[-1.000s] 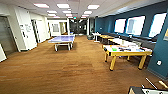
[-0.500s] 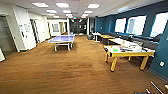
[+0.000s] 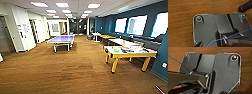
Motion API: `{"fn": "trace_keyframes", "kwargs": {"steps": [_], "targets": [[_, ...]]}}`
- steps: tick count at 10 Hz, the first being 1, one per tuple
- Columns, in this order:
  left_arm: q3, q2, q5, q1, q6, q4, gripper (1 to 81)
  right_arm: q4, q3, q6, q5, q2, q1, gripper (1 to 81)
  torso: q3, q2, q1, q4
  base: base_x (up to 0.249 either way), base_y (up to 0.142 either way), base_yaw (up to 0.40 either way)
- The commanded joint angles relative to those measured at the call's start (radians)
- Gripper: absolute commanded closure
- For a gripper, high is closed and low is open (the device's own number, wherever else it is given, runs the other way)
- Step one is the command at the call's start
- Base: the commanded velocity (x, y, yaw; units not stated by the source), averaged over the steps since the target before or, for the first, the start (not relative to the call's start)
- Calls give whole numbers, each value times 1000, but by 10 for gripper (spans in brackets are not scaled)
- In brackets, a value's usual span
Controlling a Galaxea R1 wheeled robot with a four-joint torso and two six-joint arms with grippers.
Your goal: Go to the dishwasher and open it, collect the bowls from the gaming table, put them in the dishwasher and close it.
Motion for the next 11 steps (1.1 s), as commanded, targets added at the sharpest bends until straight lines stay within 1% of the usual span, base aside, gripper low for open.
{"fn": "trace_keyframes", "kwargs": {"steps": [1,11], "targets": [[-2,-3,43,-54,5,-5,10,0,2,-1,-47,5,48,10,0,0,0,0,152,0,0],[-2,6,43,-54,6,-5,10,0,-1,-1,-47,9,46,10,0,0,0,0,151,0,0]]}}
